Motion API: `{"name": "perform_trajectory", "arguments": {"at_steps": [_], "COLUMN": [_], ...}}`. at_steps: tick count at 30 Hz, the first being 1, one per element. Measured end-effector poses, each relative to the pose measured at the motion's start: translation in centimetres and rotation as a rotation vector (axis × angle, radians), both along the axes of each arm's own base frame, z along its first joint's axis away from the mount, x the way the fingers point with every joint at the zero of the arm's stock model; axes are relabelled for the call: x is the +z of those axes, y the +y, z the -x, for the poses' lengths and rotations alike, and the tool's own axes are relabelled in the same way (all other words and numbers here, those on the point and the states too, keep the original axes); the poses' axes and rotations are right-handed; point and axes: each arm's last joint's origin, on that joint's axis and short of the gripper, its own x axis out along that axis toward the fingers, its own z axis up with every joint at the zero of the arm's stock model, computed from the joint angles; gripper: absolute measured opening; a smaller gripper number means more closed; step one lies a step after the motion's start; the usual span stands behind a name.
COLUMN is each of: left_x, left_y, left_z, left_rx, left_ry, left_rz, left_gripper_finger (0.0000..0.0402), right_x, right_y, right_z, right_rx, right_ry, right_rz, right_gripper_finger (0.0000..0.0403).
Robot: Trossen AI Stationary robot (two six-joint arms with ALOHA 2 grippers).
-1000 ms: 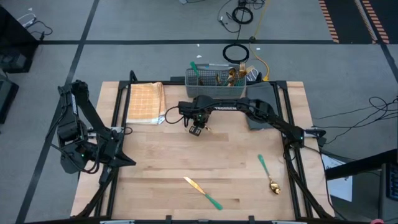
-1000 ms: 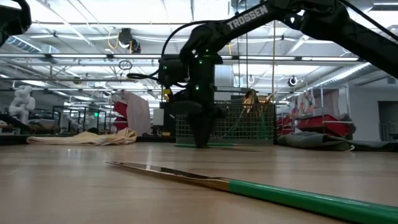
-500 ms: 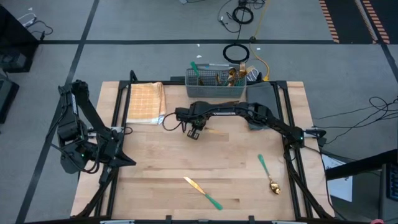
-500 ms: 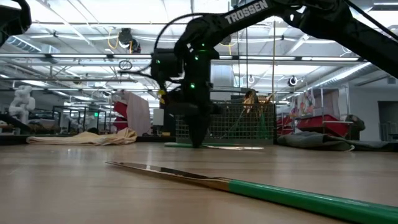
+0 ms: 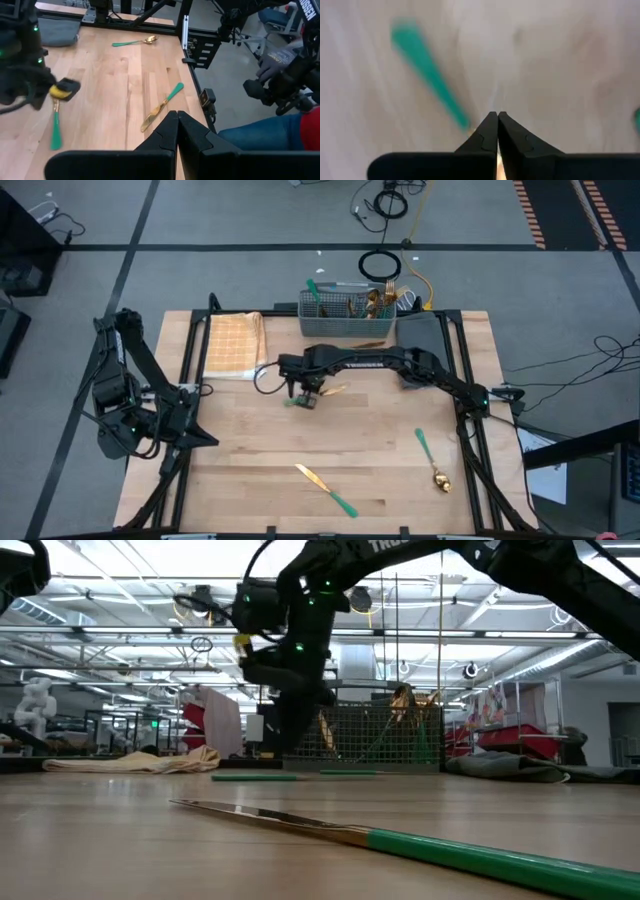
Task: Sort silverware
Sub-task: Put the knife into the middle left section of the dish rack
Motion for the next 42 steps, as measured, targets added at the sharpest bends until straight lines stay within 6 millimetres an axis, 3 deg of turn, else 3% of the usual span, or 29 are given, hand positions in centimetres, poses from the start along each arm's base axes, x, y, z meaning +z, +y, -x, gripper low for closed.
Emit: {"name": "perform_trajectory", "arguments": {"at_steps": [4, 8, 13, 17, 26, 36, 39, 42], "left_x": [0.0, 0.0, 0.0, 0.0, 0.0, -0.2, -0.3, -0.4], "left_y": [0.0, 0.0, 0.1, 0.1, 0.1, 0.2, 0.3, 0.4], "left_z": [0.0, 0.0, 0.0, 0.0, 0.0, 0.0, 0.1, 0.1], "left_rx": [0.0, 0.0, 0.011, 0.011, 0.014, 0.02, 0.029, 0.03], "left_ry": [0.0, 0.001, -0.005, -0.006, -0.008, -0.001, -0.001, 0.003], "left_rz": [0.0, -0.004, -0.007, -0.007, -0.009, -0.039, -0.054, -0.068], "left_gripper_finger": [0.001, 0.001, 0.001, 0.001, 0.001, 0.001, 0.001, 0.001], "right_x": [-0.2, -0.2, 0.0, -0.2, -1.3, -5.0, -5.9, -6.3], "right_y": [1.0, 2.0, 1.9, 1.4, 1.4, 1.1, 1.1, 1.2], "right_z": [1.0, 0.6, -0.5, -0.8, -0.7, -1.1, -0.8, -0.5], "right_rx": [0.223, 0.403, 0.466, 0.473, 0.53, 0.533, 0.543, 0.554], "right_ry": [0.117, 0.1, 0.016, -0.014, 0.014, 0.092, 0.15, 0.19], "right_rz": [-0.044, -0.018, 0.101, 0.114, 0.047, 0.017, 0.011, -0.003], "right_gripper_finger": [0.0036, 0.0103, 0.0184, 0.0212, 0.0202, 0.0199, 0.0173, 0.0112]}}
